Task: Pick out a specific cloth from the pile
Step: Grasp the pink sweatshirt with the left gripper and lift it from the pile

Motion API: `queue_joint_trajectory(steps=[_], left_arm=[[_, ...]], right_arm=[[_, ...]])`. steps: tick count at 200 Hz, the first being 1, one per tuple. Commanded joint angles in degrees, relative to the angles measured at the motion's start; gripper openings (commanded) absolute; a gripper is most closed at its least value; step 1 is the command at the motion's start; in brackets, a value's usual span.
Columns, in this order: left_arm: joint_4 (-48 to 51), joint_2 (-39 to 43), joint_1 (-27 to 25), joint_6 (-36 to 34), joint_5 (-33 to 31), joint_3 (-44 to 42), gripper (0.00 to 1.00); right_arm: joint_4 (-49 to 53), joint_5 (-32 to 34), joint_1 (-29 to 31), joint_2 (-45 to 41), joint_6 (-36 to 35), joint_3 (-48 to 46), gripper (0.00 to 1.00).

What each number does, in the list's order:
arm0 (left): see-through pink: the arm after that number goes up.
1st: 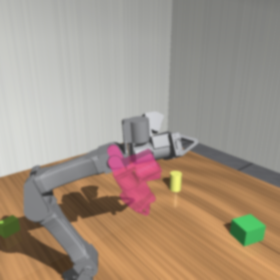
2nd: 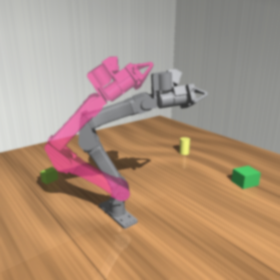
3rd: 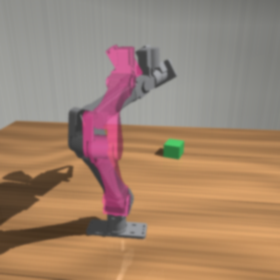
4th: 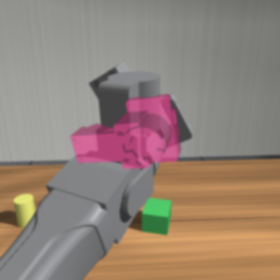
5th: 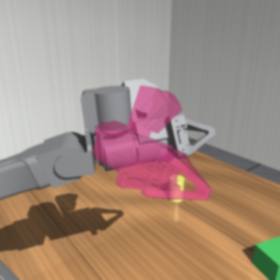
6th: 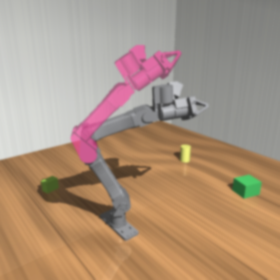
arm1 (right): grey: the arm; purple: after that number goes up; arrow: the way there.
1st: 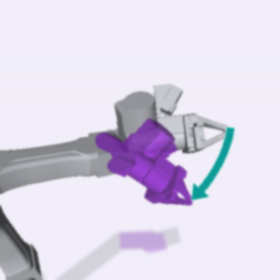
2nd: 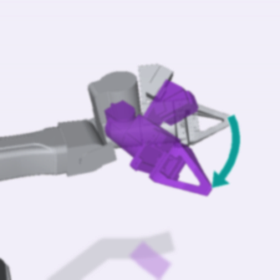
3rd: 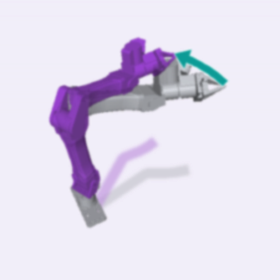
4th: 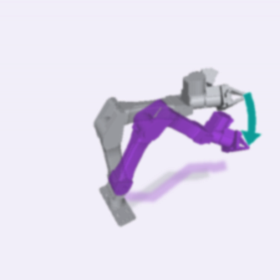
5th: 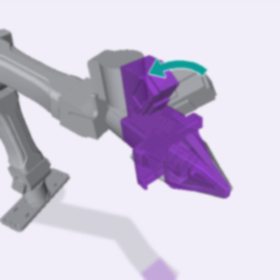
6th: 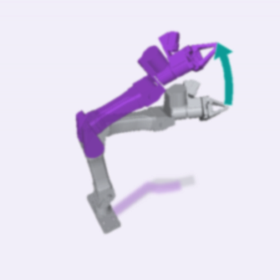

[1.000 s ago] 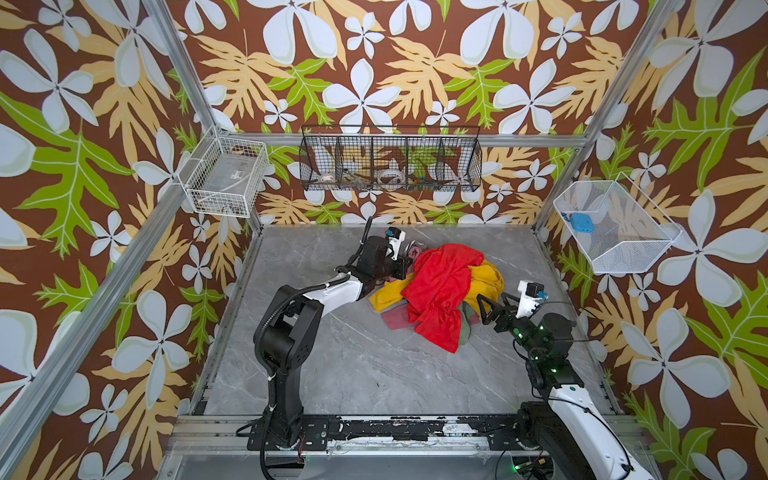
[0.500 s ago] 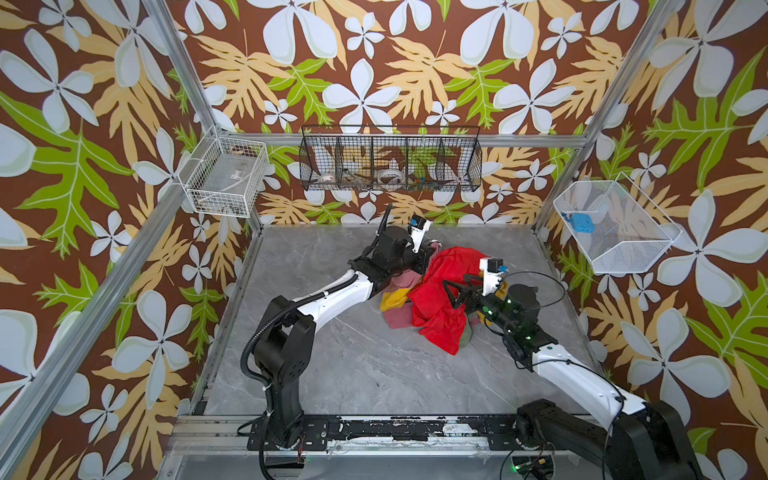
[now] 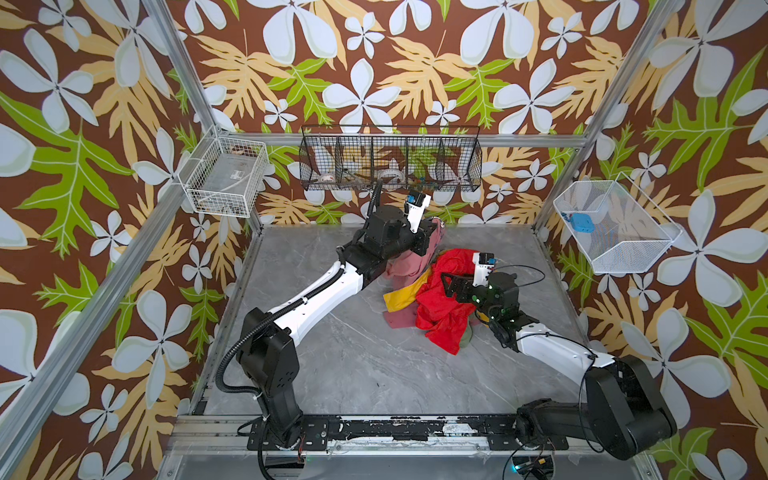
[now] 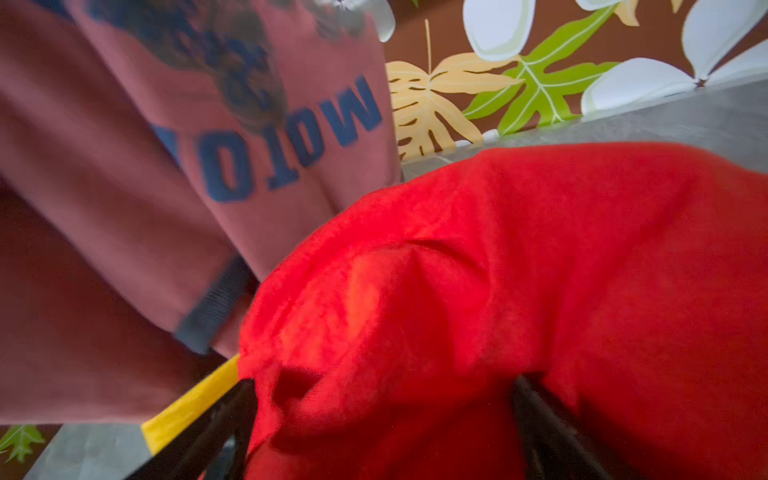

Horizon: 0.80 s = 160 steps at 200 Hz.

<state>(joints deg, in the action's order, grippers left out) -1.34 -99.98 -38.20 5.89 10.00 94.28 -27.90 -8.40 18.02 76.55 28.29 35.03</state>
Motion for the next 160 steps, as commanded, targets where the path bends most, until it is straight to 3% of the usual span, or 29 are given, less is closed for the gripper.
queue_joint_trajectory(steps=[1, 73, 160], left_arm=[[0.1, 0.7, 0.1, -3.1, -3.2, 3.3, 0.0], [5.6, 4.1, 0.2, -7.9, -11.6, 9.4, 0.0], [9.9, 13.6, 5.0, -11.0, -24.5, 7.4, 0.0]], right_arm=[[2.4, 4.1, 0.0, 0.8, 0.6, -0.2, 0.95], [2.9, 6.9, 0.0, -0.6, 0.8, -3.1, 0.97], [2.5, 6.9, 0.0, -2.0, -0.5, -3.4, 1.0]])
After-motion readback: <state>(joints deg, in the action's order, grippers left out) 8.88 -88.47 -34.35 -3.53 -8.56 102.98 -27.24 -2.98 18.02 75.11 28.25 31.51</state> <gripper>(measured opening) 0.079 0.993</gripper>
